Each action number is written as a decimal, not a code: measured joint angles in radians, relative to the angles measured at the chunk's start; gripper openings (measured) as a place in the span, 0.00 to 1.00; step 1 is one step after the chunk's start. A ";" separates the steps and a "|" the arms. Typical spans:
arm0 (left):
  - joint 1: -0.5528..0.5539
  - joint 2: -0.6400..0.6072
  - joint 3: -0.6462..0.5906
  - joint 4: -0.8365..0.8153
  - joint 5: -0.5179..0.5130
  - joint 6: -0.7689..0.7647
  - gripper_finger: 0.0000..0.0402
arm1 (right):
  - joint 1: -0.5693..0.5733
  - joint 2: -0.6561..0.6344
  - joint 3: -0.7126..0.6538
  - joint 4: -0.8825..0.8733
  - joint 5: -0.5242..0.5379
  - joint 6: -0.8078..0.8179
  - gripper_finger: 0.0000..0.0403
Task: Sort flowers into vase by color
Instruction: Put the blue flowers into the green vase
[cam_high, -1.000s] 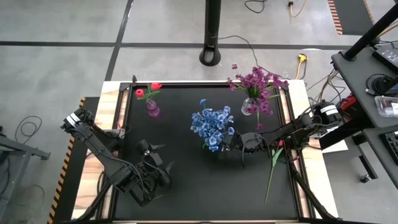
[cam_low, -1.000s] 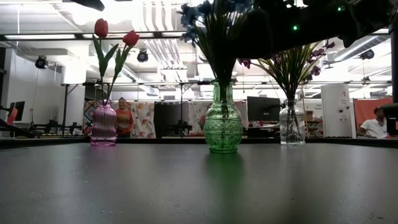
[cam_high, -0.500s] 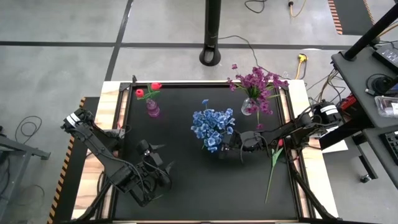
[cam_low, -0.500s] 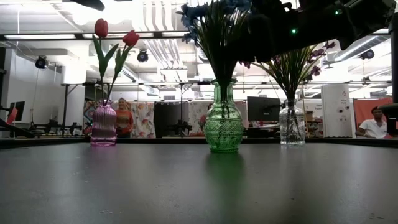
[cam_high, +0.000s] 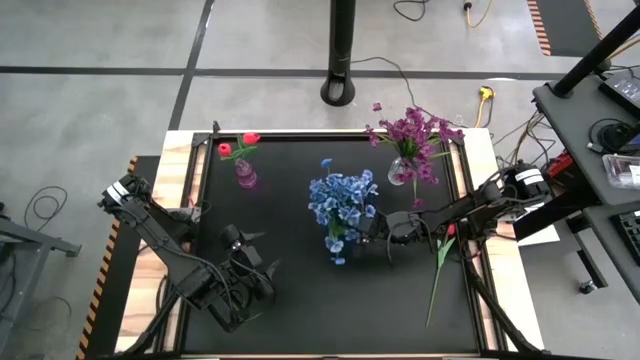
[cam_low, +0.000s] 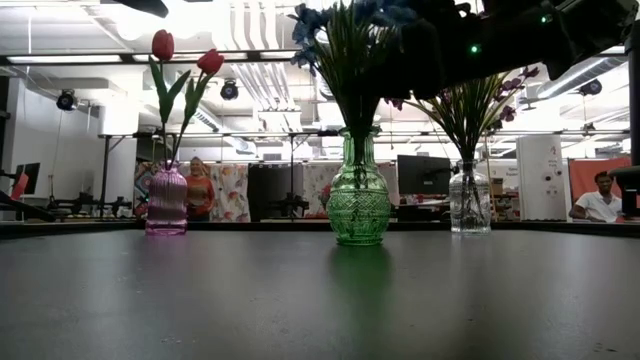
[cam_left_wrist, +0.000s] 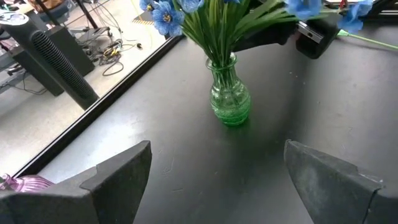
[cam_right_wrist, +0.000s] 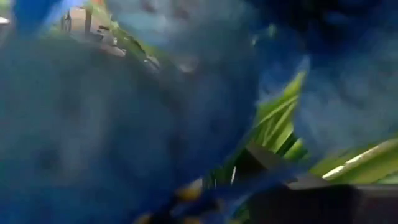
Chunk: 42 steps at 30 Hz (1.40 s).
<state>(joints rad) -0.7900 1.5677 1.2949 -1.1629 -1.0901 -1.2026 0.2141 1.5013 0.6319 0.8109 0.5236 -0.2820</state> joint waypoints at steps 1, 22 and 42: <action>0.000 0.000 0.000 0.000 0.000 0.000 0.87 | 0.003 0.000 0.000 0.000 0.000 -0.003 0.32; 0.000 0.000 0.000 0.001 0.017 -0.004 0.87 | 0.066 -0.029 0.046 -0.029 0.037 -0.070 0.51; 0.000 0.000 0.000 0.002 0.028 -0.010 0.87 | 0.102 -0.066 0.190 -0.416 0.081 0.047 0.70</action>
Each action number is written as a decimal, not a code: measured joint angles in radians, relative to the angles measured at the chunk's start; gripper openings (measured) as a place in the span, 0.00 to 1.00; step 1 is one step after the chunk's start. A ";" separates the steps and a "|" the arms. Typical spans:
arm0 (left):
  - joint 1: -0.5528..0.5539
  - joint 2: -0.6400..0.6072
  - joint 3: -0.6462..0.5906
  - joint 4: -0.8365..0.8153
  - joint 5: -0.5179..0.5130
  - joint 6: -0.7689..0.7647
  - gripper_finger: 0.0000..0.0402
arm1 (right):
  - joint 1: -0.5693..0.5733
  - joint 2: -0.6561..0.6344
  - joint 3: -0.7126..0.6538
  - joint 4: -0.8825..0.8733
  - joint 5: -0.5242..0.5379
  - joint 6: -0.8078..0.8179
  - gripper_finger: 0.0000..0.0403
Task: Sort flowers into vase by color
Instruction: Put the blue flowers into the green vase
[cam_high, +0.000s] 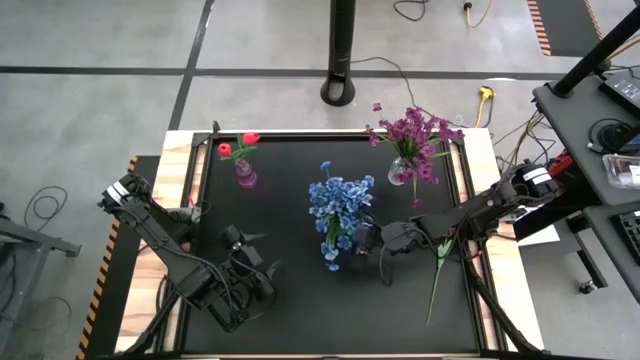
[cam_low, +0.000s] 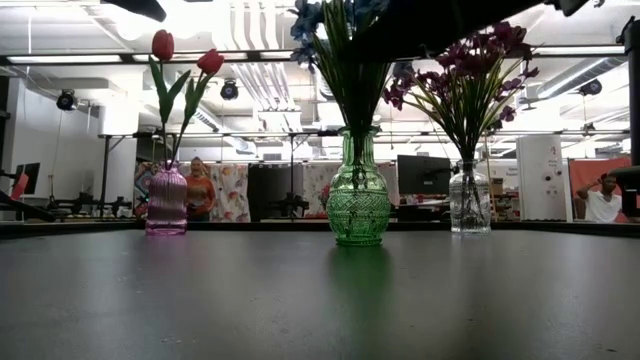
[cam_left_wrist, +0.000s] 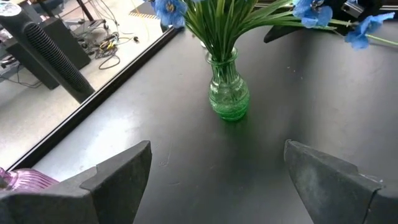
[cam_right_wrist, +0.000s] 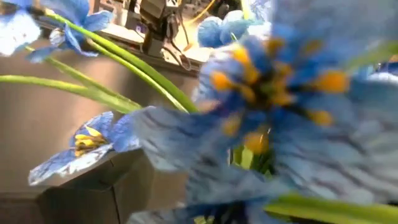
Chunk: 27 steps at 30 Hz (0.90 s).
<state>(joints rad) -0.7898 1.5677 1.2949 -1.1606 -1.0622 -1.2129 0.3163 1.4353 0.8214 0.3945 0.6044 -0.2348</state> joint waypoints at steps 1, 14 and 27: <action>0.000 0.000 0.000 0.000 0.000 0.000 0.87 | 0.002 -0.001 0.008 -0.019 0.004 0.001 0.70; 0.000 0.000 0.000 0.006 0.012 -0.004 0.87 | 0.014 -0.002 0.171 -0.425 0.026 0.108 0.70; 0.000 0.000 0.000 0.005 0.053 -0.011 0.87 | 0.031 -0.002 0.254 -0.646 0.017 0.184 0.70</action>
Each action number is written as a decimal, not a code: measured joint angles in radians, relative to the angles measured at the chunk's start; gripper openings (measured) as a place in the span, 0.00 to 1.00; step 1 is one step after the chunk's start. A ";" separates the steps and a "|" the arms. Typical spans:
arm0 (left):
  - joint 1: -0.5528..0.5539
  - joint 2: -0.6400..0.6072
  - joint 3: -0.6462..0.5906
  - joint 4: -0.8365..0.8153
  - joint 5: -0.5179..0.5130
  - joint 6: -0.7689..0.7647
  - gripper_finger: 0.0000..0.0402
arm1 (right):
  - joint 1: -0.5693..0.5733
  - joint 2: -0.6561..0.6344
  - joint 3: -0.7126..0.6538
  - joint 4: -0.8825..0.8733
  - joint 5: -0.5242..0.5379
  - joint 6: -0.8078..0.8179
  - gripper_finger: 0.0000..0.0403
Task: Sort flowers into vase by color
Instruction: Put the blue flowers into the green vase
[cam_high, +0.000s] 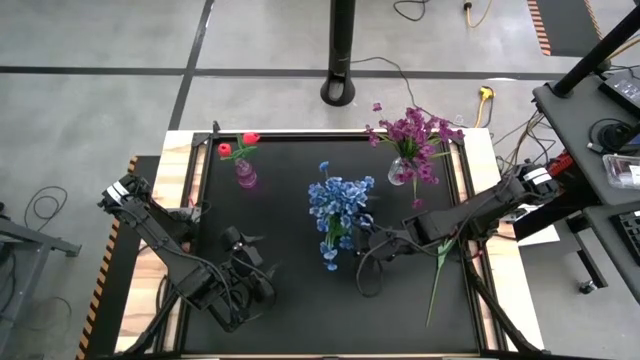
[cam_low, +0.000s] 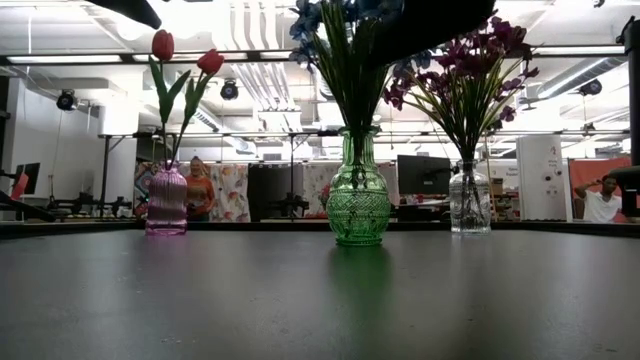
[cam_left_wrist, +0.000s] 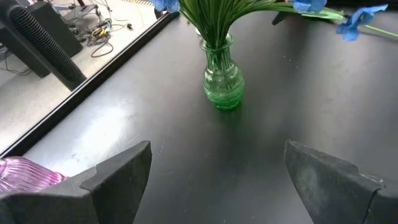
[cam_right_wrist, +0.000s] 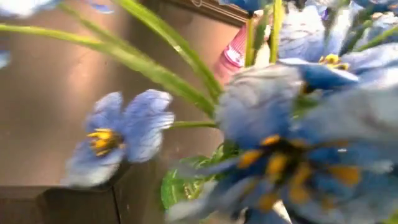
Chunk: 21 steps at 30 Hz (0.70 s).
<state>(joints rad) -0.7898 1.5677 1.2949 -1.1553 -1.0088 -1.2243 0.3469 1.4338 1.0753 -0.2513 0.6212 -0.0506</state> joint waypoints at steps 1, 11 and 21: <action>0.001 0.000 0.000 0.000 0.000 0.000 0.87 | 0.003 0.000 0.001 -0.005 0.000 0.000 0.70; 0.003 0.000 0.000 0.000 0.023 -0.027 0.87 | 0.033 0.000 0.030 -0.105 0.000 0.027 0.70; 0.007 0.000 0.000 -0.001 0.029 -0.018 0.87 | 0.079 0.000 0.144 -0.413 0.001 0.203 0.70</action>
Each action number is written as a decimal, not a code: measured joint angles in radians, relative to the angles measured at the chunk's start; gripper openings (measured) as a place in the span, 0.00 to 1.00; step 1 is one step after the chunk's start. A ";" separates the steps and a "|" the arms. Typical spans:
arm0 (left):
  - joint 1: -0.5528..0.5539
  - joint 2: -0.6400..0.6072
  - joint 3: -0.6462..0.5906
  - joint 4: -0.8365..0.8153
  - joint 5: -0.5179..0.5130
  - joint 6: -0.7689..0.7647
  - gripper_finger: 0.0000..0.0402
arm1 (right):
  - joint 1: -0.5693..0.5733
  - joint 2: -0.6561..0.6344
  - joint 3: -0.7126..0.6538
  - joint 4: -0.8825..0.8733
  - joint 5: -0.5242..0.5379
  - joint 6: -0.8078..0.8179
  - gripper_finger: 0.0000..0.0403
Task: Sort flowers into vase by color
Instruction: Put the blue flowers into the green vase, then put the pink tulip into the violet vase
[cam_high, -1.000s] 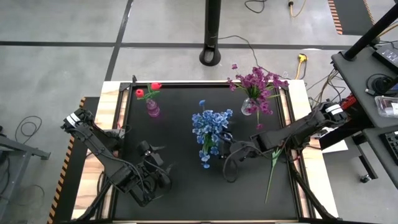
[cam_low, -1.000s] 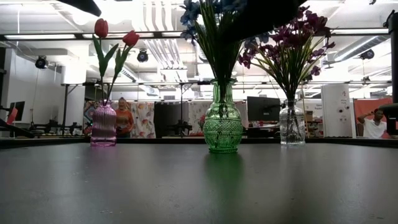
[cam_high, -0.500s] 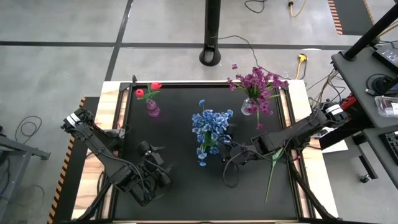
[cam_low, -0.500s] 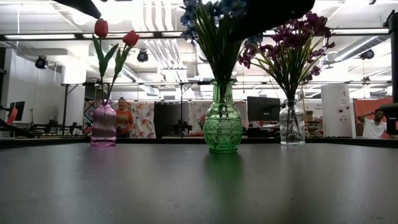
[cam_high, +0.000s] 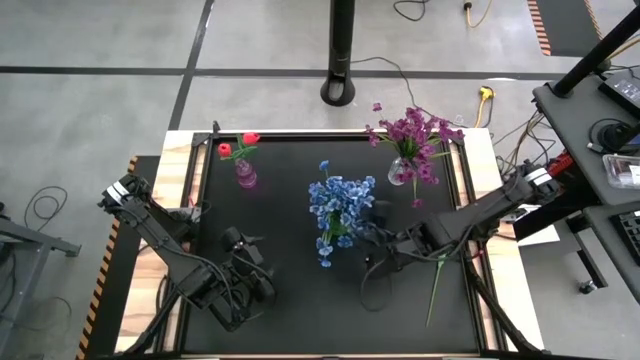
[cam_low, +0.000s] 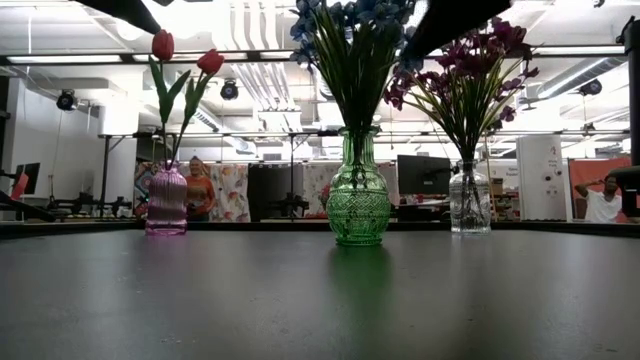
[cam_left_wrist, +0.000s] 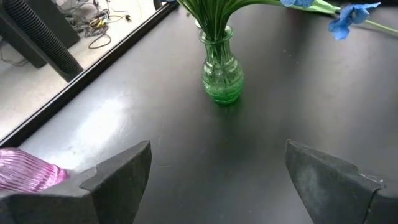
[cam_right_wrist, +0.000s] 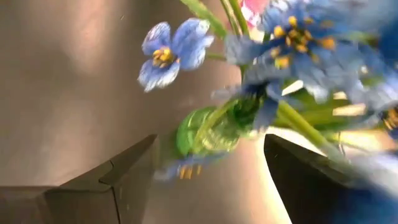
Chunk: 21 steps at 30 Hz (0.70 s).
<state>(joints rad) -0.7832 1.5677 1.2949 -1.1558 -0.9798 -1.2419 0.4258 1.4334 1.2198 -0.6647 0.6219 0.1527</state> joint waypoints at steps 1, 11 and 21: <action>0.001 0.000 0.000 0.000 0.000 0.003 0.87 | 0.010 0.000 0.012 -0.036 -0.001 0.034 0.70; 0.006 0.000 0.000 -0.004 0.002 0.006 0.87 | 0.134 -0.001 0.061 -0.323 -0.055 0.483 0.70; 0.006 0.000 0.000 -0.005 0.088 0.007 0.87 | 0.154 -0.001 0.064 -0.601 -0.324 1.027 0.70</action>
<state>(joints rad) -0.7769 1.5673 1.2949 -1.1612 -0.8918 -1.2349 0.5800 1.4326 1.2839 -1.2654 0.2976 1.1796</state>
